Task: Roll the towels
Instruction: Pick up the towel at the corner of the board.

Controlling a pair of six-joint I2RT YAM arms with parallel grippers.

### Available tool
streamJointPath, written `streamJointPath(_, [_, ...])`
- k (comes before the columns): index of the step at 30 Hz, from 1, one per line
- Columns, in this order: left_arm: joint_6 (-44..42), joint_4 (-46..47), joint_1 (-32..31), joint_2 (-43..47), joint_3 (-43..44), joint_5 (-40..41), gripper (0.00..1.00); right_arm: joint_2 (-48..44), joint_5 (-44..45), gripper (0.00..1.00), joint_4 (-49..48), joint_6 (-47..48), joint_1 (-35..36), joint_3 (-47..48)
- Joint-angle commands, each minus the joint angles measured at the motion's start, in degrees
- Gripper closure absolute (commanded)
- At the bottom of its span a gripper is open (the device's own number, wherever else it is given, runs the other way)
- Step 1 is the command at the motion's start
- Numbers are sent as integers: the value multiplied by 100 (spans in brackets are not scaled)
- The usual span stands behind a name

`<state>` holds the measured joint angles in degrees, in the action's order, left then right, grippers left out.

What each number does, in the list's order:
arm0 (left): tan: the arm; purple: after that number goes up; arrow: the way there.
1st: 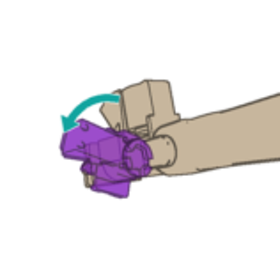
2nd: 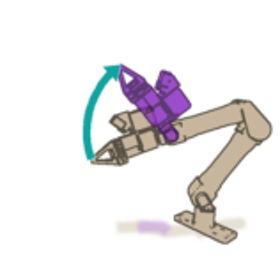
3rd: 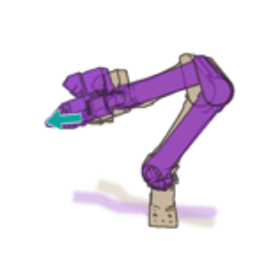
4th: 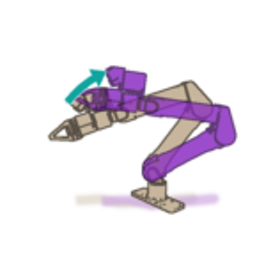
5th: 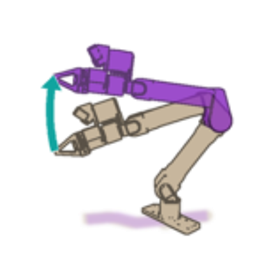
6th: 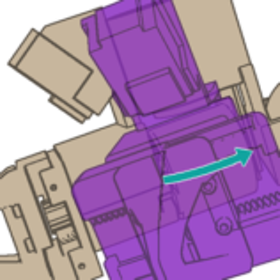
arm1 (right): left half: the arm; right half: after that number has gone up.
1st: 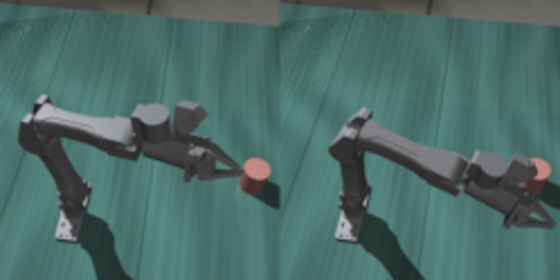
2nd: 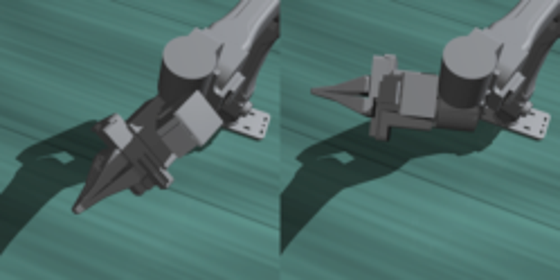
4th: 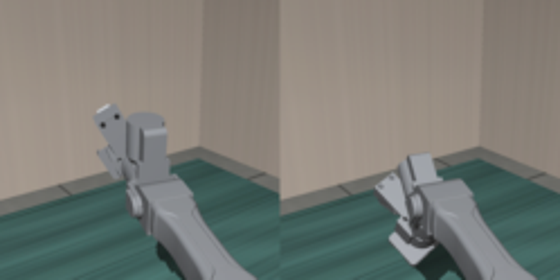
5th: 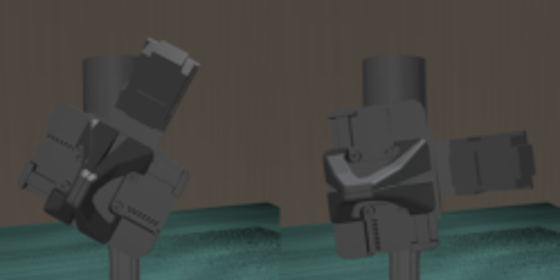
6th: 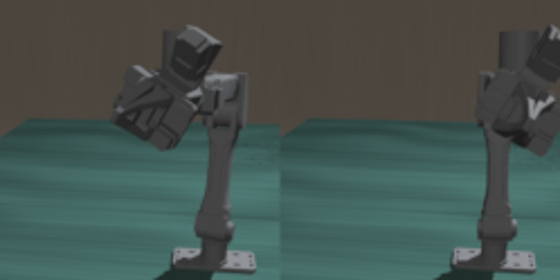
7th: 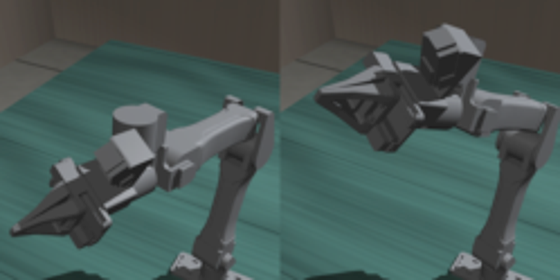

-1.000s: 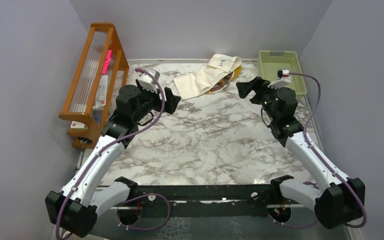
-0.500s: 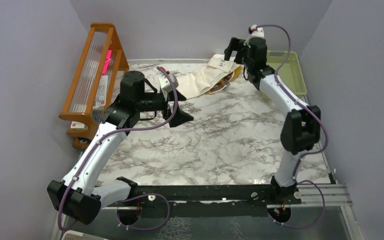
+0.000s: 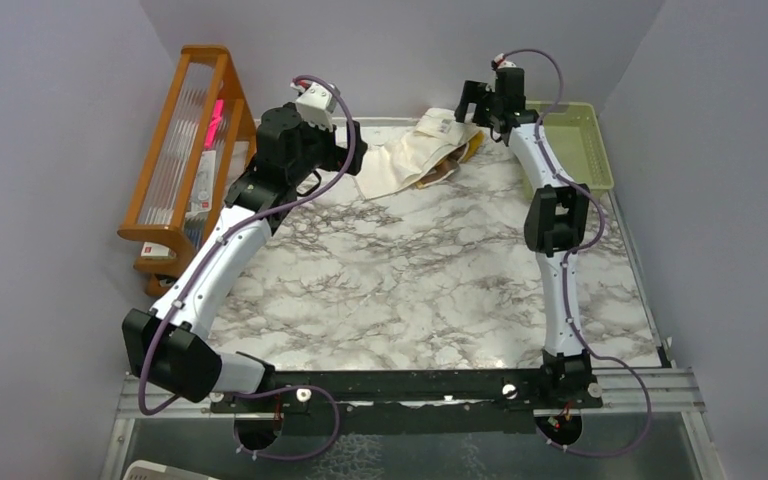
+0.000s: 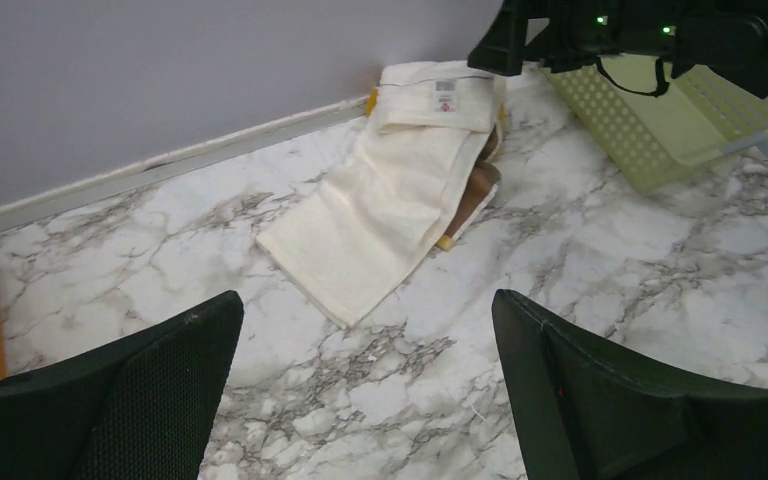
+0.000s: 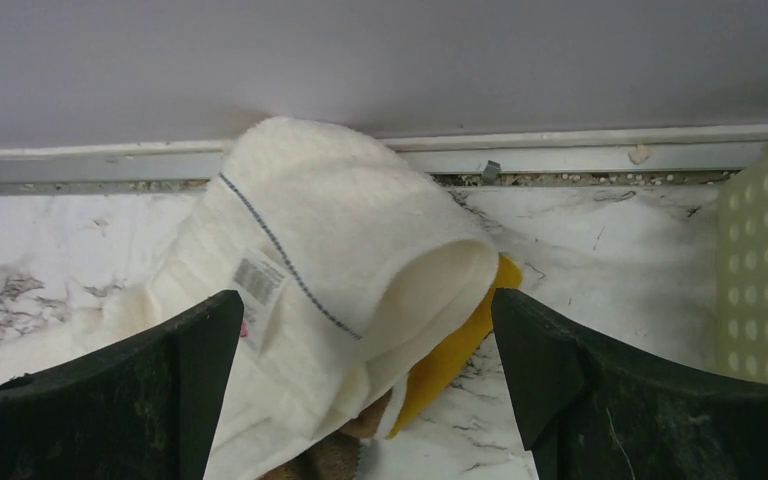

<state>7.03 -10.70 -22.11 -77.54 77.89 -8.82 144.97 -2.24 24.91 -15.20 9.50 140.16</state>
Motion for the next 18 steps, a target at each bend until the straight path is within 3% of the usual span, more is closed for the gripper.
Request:
streamJointPath(1, [80, 356, 20, 63, -473, 892, 1, 526, -1320, 5, -290, -210, -83, 240])
streamJointPath(5, [280, 623, 37, 293, -904, 975, 1, 646, -2276, 15, -689, -612, -86, -49])
streamJointPath(7, [293, 487, 38, 278, -845, 849, 1, 513, -2690, 27, -1028, -746, -80, -312])
streamJointPath(8, [317, 468, 38, 298, -870, 817, 1, 427, -2819, 37, -1217, -826, -80, -483])
streamJointPath(9, [347, 500, 34, 338, -958, 777, 1, 367, -2969, 54, -1338, -880, -76, -575])
streamJointPath(10, [444, 513, 32, 402, -1040, 762, 1, 320, -3108, 84, -1330, -911, -73, -540])
streamJointPath(11, [586, 497, 38, 484, -1140, 831, 1, 258, -3203, 97, -1215, -928, -71, -470])
streamJointPath(18, [1466, 429, 41, 1423, -1982, 1449, 2, -1718, -3813, 99, -1490, -1133, -8, -1658])
